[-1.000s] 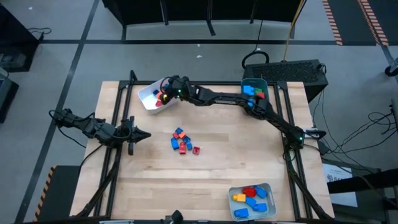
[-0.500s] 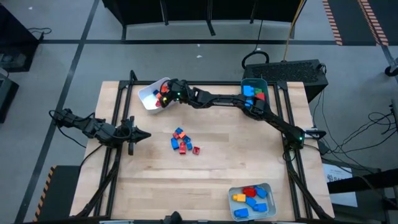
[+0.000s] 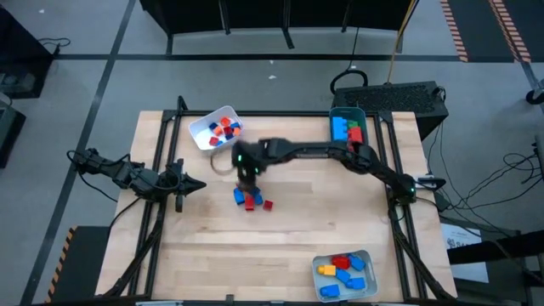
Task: Sort blocks by size
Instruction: Put the small 4 stud orange game piece into the white bin
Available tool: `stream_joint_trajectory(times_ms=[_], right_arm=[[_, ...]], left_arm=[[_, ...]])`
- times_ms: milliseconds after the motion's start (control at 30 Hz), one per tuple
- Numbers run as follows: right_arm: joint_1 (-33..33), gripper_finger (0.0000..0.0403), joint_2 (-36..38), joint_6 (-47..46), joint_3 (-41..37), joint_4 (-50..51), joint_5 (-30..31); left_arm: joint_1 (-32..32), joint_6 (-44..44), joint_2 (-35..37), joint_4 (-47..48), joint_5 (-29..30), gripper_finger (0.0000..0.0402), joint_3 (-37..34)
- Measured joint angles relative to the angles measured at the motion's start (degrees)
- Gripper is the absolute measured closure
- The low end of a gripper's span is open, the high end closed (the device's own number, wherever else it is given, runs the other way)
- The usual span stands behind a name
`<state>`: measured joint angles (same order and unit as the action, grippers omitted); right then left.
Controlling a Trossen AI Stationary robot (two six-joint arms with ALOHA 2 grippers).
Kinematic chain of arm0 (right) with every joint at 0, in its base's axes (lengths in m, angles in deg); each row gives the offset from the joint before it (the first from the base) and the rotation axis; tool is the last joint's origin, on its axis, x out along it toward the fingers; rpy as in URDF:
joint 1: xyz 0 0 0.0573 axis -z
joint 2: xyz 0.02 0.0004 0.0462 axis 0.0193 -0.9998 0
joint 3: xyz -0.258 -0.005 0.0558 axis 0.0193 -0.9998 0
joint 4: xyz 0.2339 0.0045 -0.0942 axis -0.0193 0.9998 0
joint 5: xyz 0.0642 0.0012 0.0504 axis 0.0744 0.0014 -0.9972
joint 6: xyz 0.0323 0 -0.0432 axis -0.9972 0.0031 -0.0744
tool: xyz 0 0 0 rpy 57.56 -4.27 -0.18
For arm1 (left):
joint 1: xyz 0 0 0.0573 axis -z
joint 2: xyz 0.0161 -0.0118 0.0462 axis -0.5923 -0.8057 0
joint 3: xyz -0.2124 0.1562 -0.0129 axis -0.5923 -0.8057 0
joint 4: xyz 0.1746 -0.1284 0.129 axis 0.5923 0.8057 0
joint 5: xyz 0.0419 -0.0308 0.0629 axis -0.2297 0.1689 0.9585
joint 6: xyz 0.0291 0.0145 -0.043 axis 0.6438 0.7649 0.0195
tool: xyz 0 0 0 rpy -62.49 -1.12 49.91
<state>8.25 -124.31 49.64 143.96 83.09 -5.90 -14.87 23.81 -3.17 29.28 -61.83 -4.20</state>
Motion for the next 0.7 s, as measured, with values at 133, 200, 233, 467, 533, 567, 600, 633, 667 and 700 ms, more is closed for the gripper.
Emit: stream_joint_trajectory(times_ms=[133, 200, 233, 467, 533, 567, 600, 633, 667, 700], right_arm=[[-3.4, 0.0208, -0.5, 8.5, 0.0, 2.4, 0.9], [-4.5, 0.0209, -0.4, 13.6, 0.0, 1.1, 4.9], [-5.0, 0.0209, -0.3, 16.3, 0.0, 0.8, 7.0], [-6.2, 0.0209, -1.7, 23.8, 0.0, 0.7, 10.3], [-5.9, 0.0209, -2.2, 23.7, 0.0, 0.4, 10.5], [-5.7, 0.0209, -2.3, 23.6, 0.0, 1.1, 10.5], [-5.6, 0.0209, -2.8, 23.6, 0.0, 1.2, 10.6], [-5.3, 0.0209, -3.1, 23.6, 0.0, 0.9, 10.6], [-5.1, 0.0209, -3.2, 23.5, 0.0, 1.3, 10.6], [-4.9, 0.0210, -3.2, 23.3, 0.0, 2.0, 10.6]], left_arm=[[0.0, 0.0, 0.0, 0.0, 0.0, 0.0400, 0.0], [0.0, 0.0, 0.0, -0.1, 0.0, 0.0400, 0.0], [0.0, 0.0, 0.0, -0.1, 0.0, 0.0400, 0.0], [0.0, -1.6, 0.0, 0.0, -0.5, 0.0400, 0.0], [0.0, -1.5, 0.0, 0.0, -0.5, 0.0400, 0.0], [0.0, -1.5, 0.0, 0.0, -0.5, 0.0400, 0.0], [0.0, -1.5, 0.0, 0.0, -0.5, 0.0400, 0.0], [0.0, -1.5, 0.0, 0.1, -0.5, 0.0400, 0.0], [0.0, -1.6, 0.0, 0.2, -0.7, 0.0400, 0.0], [0.0, -1.6, 0.0, 0.2, -0.9, 0.0400, 0.0]])
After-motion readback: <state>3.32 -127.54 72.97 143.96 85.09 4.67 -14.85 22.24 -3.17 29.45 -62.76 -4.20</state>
